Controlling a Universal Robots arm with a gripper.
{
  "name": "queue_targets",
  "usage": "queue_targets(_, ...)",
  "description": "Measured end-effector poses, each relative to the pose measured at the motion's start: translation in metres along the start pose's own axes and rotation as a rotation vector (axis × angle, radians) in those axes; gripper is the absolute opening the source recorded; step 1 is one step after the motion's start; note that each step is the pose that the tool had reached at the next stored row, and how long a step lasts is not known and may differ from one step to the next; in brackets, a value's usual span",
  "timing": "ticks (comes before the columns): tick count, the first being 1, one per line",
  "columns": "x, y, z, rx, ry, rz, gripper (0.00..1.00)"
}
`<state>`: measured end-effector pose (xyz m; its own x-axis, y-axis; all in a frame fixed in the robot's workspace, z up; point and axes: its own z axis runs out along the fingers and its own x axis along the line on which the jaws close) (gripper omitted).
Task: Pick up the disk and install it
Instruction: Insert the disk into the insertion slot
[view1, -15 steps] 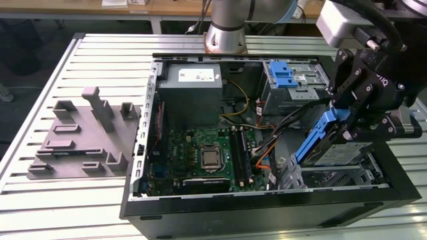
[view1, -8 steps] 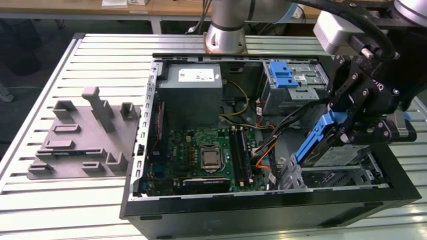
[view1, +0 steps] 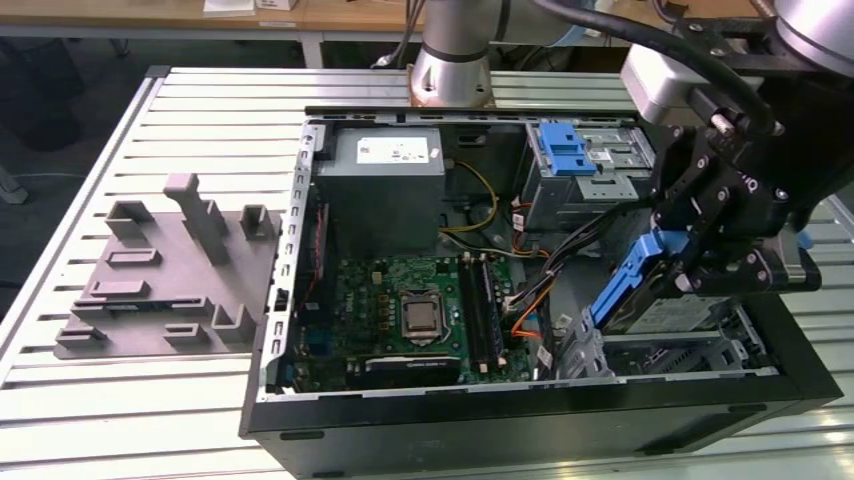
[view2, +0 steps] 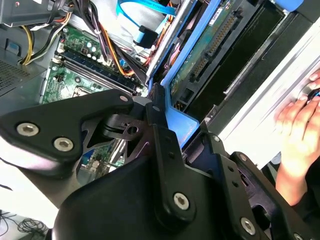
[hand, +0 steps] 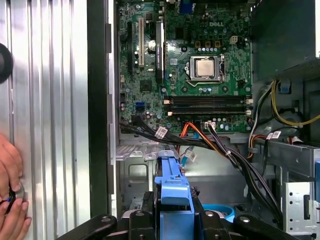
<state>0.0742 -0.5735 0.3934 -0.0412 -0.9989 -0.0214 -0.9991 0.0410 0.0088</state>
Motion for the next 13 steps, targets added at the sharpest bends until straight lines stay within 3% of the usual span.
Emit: queue_targets(13, 0.0003, -0.0001, 0.0113, 0.0, 0.0, 0.0, 0.36)
